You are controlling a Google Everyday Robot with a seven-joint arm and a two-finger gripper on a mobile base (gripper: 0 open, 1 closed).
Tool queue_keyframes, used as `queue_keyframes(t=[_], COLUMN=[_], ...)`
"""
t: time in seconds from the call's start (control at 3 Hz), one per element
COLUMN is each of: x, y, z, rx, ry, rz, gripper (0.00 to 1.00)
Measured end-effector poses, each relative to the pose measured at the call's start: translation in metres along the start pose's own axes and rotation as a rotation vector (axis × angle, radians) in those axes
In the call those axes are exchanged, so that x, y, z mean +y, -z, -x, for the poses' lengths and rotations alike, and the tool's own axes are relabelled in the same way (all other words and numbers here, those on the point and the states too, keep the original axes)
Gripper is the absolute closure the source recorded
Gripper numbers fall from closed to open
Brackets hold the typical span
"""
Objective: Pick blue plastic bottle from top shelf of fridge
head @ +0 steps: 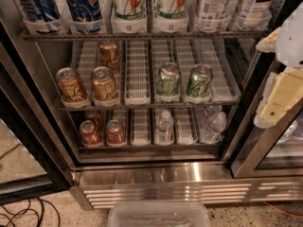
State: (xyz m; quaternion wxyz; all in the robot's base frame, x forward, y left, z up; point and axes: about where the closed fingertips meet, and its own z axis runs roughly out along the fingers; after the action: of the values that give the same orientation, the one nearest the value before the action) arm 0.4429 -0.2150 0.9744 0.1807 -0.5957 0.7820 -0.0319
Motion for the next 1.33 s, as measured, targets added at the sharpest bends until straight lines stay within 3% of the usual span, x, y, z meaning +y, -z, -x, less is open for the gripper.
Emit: queue_keyframes(t=[0.33, 0.67, 1.33], x=[0.007, 0.027, 0.034], y=[-0.011, -0.041, -0.071], z=[0.01, 0.026, 0.044], rx=[-0.065, -0.16, -0.342], ry=[-0.011, -0.051, -0.094], rz=[-0.056, -0.118, -0.274], gripper=[0.0, 0.0, 0.0])
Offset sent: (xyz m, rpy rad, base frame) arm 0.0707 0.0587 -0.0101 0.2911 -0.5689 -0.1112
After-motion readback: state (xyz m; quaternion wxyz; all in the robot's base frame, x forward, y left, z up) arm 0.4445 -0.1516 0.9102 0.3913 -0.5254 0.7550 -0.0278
